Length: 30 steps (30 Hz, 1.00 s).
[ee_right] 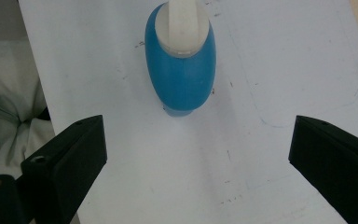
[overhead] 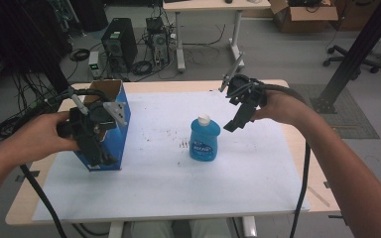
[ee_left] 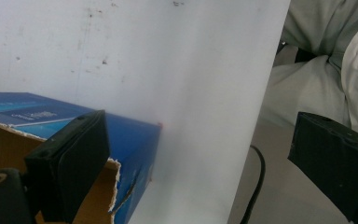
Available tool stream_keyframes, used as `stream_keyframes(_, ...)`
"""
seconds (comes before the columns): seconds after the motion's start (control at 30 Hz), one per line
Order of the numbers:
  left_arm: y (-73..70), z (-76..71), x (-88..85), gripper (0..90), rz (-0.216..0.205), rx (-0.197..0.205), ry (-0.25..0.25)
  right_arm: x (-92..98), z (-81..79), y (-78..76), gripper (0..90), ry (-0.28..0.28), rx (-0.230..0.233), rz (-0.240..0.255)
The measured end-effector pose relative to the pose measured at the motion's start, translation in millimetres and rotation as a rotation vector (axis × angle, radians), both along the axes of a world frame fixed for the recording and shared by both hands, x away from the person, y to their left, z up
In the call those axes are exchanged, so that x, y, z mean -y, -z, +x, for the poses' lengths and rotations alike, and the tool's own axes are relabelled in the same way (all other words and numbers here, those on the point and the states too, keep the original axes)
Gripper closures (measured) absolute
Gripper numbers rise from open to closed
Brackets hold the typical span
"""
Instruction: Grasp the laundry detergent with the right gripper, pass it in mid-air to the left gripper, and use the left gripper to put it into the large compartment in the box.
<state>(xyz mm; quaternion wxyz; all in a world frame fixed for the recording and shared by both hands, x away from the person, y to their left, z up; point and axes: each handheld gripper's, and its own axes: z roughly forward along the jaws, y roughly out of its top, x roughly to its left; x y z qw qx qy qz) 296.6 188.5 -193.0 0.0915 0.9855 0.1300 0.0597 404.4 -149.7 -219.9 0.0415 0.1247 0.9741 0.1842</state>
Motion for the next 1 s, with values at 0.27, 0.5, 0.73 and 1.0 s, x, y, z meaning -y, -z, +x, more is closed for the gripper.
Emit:
stream_keyframes(0.27,-1.3,-1.0,0.1,5.5,-0.001,0.003,0.000,1.1,-2.0,-0.9,3.7,0.004,0.005,0.007)
stream_keyframes(0.5,-2.1,-2.0,0.8,5.5,0.000,0.005,0.000,2.9,-4.0,-2.0,3.7,0.003,0.007,0.014)
stream_keyframes(0.73,-3.8,-0.9,0.2,5.5,-0.006,0.011,-0.005,7.7,-5.2,-0.1,3.6,0.008,0.005,0.025)
stream_keyframes(1.0,-5.1,-1.4,1.1,5.5,-0.007,0.016,-0.003,12.1,-6.7,5.0,3.6,0.015,0.001,0.050)
